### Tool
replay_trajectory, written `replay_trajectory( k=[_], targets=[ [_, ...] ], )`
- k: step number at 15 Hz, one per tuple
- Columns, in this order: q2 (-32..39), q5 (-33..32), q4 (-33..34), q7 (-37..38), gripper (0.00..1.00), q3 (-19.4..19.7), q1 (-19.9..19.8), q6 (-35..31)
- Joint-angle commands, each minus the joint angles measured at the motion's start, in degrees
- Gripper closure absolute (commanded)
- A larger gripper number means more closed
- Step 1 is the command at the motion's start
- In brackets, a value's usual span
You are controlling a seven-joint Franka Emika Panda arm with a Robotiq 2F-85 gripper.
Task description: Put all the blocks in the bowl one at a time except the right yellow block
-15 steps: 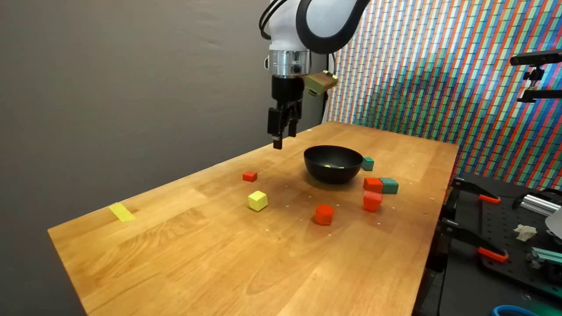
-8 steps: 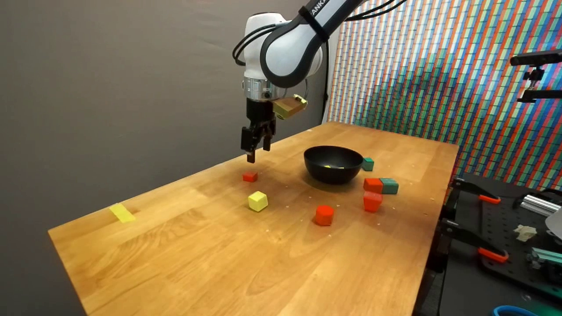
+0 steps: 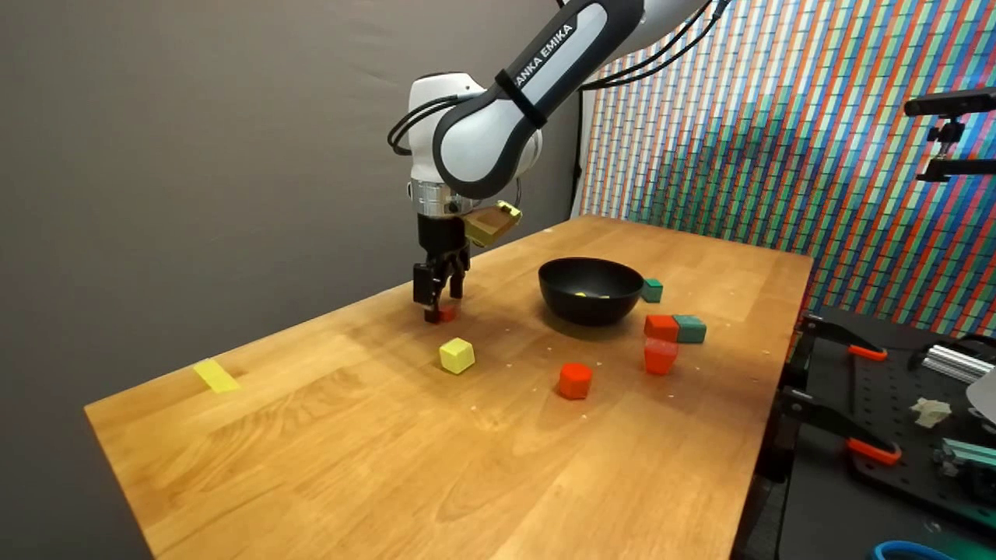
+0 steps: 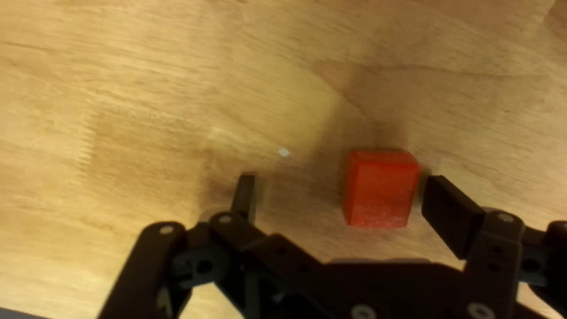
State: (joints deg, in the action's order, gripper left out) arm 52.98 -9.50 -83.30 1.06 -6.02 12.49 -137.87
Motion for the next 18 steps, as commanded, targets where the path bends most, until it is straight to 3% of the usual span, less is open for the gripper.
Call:
replay_trajectory(
  k=[1, 8, 11, 18],
  targets=[
    [2.15, 0.86, 4.18, -1.88, 0.34, -0.01, 1.05, 3.61],
    [0.05, 0.48, 3.37, 0.01, 0.87, 0.90, 2.41, 5.11],
    [-4.19, 1.12, -0.98, 2.41, 0.85, 1.75, 1.67, 4.52],
    [-22.60, 0.68, -18.98, 11.43, 0.85, 6.57, -0.40, 3.07]
  ],
)
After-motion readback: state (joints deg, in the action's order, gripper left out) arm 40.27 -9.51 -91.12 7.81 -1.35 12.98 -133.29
